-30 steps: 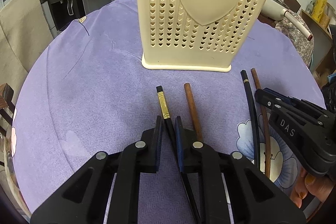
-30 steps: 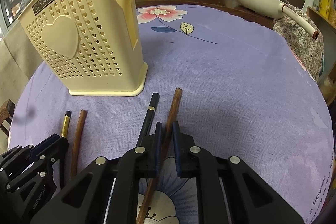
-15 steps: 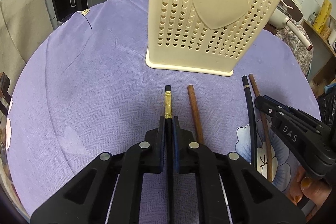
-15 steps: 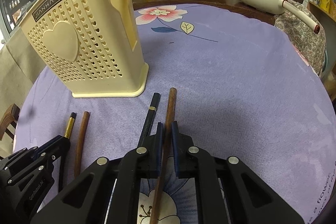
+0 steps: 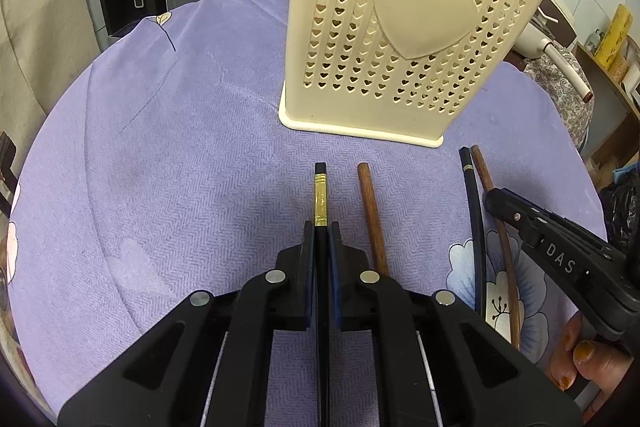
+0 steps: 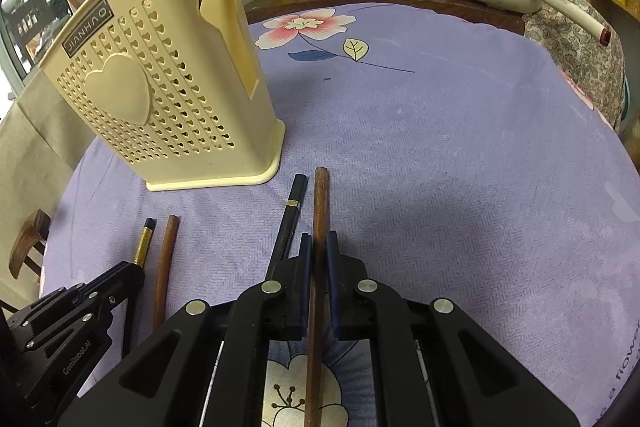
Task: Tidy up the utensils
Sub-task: 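Lift both chopsticks and carry them with both tools over the holder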
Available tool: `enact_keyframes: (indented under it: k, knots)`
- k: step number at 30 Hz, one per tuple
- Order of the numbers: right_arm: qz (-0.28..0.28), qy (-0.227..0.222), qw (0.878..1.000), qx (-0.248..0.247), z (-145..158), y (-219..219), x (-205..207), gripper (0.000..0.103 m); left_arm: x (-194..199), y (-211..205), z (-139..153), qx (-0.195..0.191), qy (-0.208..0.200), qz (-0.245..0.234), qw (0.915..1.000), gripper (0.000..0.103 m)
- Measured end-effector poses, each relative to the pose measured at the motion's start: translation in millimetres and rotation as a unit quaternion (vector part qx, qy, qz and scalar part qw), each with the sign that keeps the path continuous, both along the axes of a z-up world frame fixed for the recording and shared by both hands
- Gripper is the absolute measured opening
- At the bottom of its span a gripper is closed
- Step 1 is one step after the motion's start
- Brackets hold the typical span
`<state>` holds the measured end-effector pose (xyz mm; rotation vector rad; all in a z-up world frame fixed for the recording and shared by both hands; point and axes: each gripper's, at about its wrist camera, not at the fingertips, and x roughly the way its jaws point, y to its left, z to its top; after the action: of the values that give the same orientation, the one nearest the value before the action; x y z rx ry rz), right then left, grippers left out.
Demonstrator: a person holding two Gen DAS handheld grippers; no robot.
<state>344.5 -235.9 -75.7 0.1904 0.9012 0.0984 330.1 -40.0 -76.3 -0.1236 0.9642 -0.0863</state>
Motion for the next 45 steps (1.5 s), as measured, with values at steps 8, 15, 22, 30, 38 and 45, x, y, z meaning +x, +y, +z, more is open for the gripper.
enact_keyframes:
  k: [8, 15, 22, 30, 38, 45]
  knots:
    - [-0.007, -0.019, 1.0, 0.019, 11, -10, -8, 0.007, 0, 6, 7, -0.013, -0.009, 0.003, 0.9999, 0.007]
    - [-0.003, -0.055, 0.998, 0.044, 33, -22, -26, 0.007, -14, 11, 30, -0.031, -0.036, -0.001, 0.9989, 0.007]
    - [0.028, -0.116, 0.992, 0.043, 71, -27, -60, 0.007, -43, 16, 68, -0.037, -0.083, -0.017, 0.9957, 0.007]
    - [0.064, -0.163, 0.984, 0.041, 112, -32, -99, 0.007, -78, 24, 112, -0.05, -0.13, -0.038, 0.9895, 0.007]
    - [0.094, -0.196, 0.976, 0.023, 141, -30, -123, 0.007, -101, 22, 143, -0.047, -0.163, -0.053, 0.984, 0.007]
    - [0.103, -0.206, 0.973, 0.009, 151, -27, -126, 0.007, -96, 19, 154, -0.042, -0.17, -0.056, 0.9829, 0.007]
